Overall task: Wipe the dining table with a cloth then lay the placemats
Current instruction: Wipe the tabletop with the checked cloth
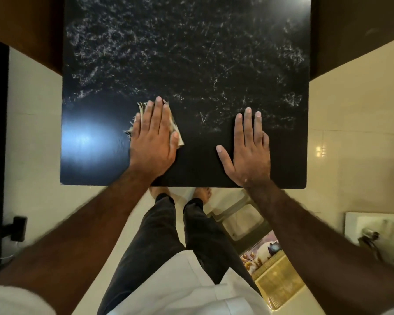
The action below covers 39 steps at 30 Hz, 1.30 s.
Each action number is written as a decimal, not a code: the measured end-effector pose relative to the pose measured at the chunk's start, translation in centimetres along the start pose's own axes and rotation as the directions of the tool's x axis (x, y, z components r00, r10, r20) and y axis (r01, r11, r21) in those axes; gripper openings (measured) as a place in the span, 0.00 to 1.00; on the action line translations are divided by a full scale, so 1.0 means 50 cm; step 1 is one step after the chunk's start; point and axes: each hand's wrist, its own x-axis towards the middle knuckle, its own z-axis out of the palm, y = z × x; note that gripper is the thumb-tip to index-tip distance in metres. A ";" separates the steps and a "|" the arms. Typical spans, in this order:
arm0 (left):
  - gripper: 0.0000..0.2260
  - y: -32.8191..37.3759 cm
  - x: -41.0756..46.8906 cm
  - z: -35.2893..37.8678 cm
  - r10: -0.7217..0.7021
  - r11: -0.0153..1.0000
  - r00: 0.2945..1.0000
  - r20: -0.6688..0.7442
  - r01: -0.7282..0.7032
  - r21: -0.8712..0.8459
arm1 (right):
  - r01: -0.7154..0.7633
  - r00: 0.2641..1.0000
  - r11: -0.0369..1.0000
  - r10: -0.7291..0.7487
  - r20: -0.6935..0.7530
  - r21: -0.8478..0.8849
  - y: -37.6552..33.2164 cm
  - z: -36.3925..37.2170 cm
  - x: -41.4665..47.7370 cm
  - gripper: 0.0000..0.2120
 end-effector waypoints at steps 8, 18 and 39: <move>0.34 0.191 0.067 0.026 0.247 0.968 0.969 0.007 -0.247 0.034 | -0.082 0.996 0.997 0.082 -0.040 0.002 0.042 -0.013 0.009 0.41; 0.34 0.108 0.040 0.018 0.122 0.992 0.993 -0.007 -0.121 0.022 | -0.184 0.977 0.983 0.181 -0.111 -0.014 0.112 -0.014 -0.012 0.42; 0.34 0.126 0.061 0.029 0.150 0.989 0.988 -0.023 -0.150 -0.013 | -0.047 0.985 0.997 0.058 -0.164 0.067 0.002 -0.032 0.029 0.38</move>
